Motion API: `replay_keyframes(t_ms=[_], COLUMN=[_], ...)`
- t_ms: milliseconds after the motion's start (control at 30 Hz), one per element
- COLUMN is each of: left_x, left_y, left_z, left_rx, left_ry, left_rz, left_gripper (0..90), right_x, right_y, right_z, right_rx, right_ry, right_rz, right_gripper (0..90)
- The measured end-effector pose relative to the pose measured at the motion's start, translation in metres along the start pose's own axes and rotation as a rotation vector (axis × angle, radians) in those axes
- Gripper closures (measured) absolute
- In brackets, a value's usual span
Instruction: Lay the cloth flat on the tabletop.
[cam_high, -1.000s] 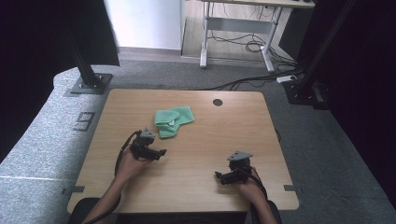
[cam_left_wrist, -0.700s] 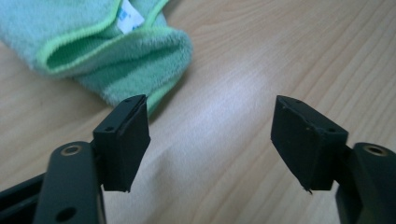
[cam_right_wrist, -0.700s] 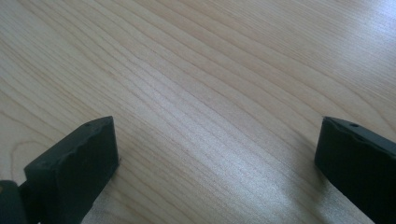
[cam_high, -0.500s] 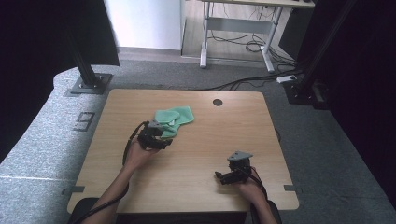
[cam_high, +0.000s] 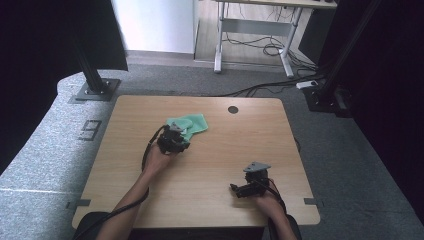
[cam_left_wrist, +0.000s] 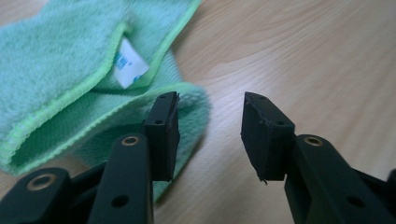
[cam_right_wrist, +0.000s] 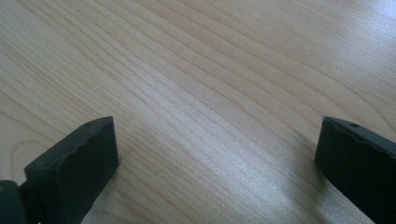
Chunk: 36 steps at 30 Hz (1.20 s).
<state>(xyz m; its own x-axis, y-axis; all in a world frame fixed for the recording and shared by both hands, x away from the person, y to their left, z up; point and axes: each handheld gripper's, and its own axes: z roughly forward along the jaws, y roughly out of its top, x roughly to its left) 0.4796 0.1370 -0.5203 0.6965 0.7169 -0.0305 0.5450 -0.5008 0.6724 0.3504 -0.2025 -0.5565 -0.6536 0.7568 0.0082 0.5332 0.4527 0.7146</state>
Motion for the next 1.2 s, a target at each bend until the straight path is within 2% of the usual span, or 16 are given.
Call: replay_keyframes(t_ms=[67, 133, 233, 367, 467, 567, 800, 900, 933, 967, 1067, 1200], left_x=[0.003, 0.004, 0.006, 0.007, 0.004, -0.002, -0.026, -0.038, -0.038, -0.043, -0.047, -0.051], left_y=[-0.003, -0.007, -0.009, -0.01, -0.008, -0.003, 0.012, 0.014, 0.014, 0.012, 0.007, -0.014], left_z=[0.007, 0.012, 0.011, 0.009, 0.005, -0.004, -0.033, -0.051, -0.051, -0.059, -0.067, -0.078], left_rx=[0.021, 0.039, 0.02, 0.022, 0.018, -0.006, -0.066, -0.085, -0.085, -0.096, -0.104, -0.1], left_ry=[0.005, 0.022, 0.034, 0.033, 0.005, -0.026, -0.09, -0.122, -0.122, -0.139, -0.159, -0.194], left_rz=[-0.007, 0.003, -0.024, -0.016, -0.017, -0.015, 0.016, 0.033, 0.033, 0.031, 0.024, -0.003], left_gripper=[60.6, 64.3, 72.4, 85.7, 86.0, 86.0, 85.5, 85.3, 85.3, 85.3, 85.5, 85.4], right_x=[0.0, 0.0, 0.0, 0.0, 0.0, 0.0, 0.0, 0.0, 0.0, 0.0, 0.0, 0.0], right_y=[0.0, 0.0, 0.0, 0.0, 0.0, 0.0, 0.0, 0.0, 0.0, 0.0, 0.0, 0.0], right_z=[0.0, 0.0, 0.0, 0.0, 0.0, 0.0, 0.0, 0.0, 0.0, 0.0, 0.0, 0.0], right_rx=[0.0, 0.0, 0.0, 0.0, 0.0, 0.0, 0.0, -0.001, -0.001, -0.001, -0.001, 0.0], right_ry=[0.0, 0.0, 0.0, 0.0, 0.0, 0.0, 0.0, -0.001, -0.001, -0.001, -0.001, -0.001], right_rz=[0.0, 0.001, 0.0, 0.001, 0.0, 0.0, 0.001, -0.001, -0.001, -0.001, -0.001, 0.001], right_gripper=[0.0, 0.0, 0.0, 0.0, 0.0, 0.0, 0.0, 0.0, 0.0, 0.0, 0.0, 0.0])
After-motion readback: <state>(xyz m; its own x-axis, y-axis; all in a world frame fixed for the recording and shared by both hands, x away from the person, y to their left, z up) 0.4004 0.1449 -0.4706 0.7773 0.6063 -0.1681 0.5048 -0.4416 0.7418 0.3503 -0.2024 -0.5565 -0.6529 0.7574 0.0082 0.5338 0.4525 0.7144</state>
